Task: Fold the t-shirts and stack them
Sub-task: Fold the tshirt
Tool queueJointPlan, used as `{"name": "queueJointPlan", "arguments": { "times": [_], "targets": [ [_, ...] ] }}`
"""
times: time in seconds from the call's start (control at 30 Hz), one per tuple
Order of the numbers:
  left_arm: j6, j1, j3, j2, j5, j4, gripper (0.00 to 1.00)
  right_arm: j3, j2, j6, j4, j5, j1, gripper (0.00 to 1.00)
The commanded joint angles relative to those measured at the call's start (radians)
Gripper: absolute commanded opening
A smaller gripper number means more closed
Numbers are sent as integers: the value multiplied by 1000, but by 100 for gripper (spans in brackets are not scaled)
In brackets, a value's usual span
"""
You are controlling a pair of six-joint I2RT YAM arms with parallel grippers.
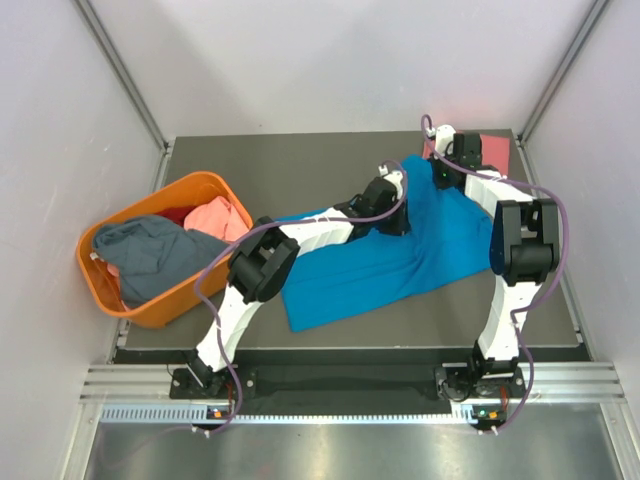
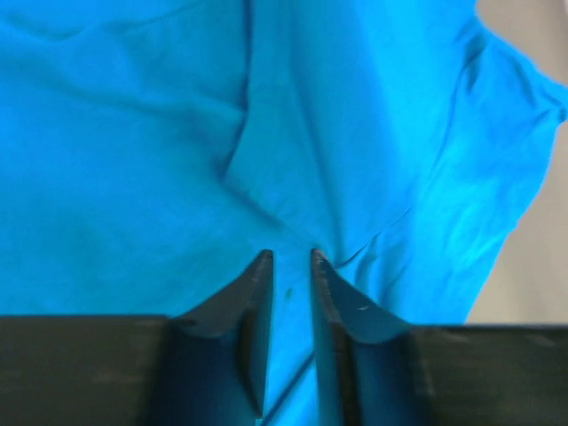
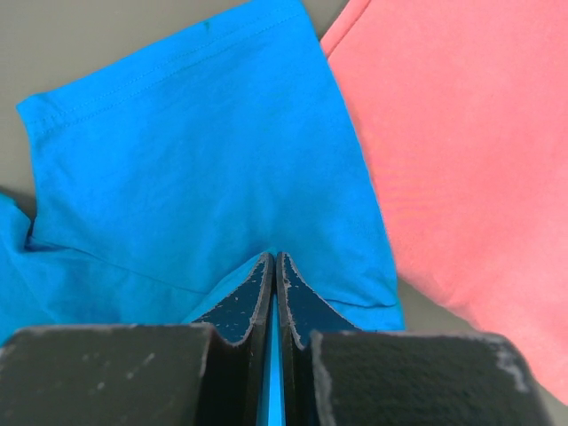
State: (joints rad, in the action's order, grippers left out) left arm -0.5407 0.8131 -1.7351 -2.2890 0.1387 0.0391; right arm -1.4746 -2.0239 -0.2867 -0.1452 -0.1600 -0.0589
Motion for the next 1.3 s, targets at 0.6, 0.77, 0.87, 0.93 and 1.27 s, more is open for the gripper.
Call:
{"name": "queueJointPlan", "arguments": {
  "times": [0.6,0.77,0.87,0.93,1.27],
  "targets": [
    [36,-11,-179,-182,-14,-59,40,2,11,-14,62,-13,-10,0],
    [35,-12,-179,-175,-24,-61,4,7,8,-16,65,-13,-9,0],
    [27,-12,-175,-145,-50,-44,0,7,8,-19,65,-9,-6,0],
    [21,-9,-158,-109,-80,-48,0,7,7,-17,73,-9,-4,0],
    [-5,-5,-60,-32,-203,-64,0,0,-13,12,93,-9,-2,0]
  ]
}}
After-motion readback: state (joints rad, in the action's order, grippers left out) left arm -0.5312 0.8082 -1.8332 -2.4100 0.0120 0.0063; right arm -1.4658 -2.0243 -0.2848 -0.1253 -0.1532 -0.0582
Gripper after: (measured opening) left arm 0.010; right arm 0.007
